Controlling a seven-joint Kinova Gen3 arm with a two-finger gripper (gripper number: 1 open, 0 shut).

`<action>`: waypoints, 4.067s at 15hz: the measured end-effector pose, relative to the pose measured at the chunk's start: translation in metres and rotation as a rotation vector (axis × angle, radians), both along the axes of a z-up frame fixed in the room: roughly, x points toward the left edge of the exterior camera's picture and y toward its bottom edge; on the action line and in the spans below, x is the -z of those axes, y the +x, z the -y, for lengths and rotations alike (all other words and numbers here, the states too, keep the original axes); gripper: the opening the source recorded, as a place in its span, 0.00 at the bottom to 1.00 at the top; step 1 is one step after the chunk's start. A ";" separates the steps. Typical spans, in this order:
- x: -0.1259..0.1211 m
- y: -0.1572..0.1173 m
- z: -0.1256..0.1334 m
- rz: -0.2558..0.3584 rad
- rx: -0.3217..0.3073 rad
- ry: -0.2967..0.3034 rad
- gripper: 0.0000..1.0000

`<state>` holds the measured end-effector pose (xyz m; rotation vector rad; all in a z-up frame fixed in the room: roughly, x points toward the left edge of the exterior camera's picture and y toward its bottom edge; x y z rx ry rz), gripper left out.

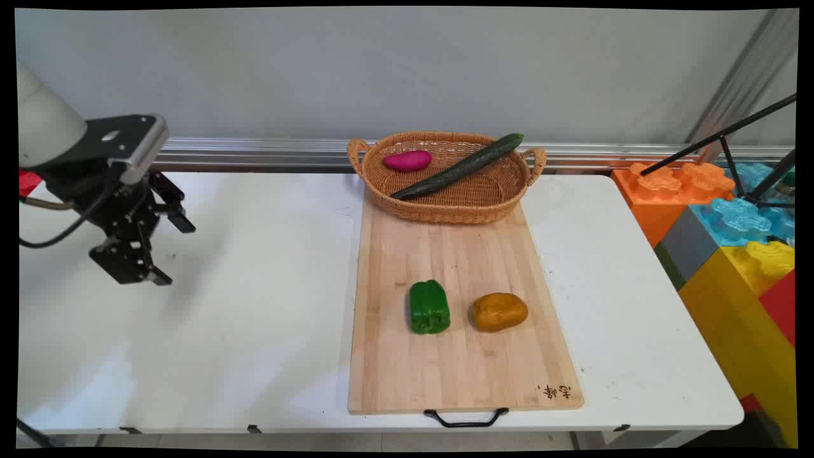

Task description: Pick up the potato from the cutting board, then place the picked object in the vegetable basket

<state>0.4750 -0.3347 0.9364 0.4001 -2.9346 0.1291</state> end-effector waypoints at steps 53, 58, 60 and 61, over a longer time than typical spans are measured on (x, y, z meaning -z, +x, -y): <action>0.055 -0.381 0.154 -0.440 -0.200 -0.395 0.00; 0.043 -0.353 0.217 -0.424 -0.286 -0.491 0.00; 0.058 -0.344 0.240 -0.412 -0.313 -0.489 0.00; 0.068 -0.340 0.250 -0.403 -0.325 -0.482 0.00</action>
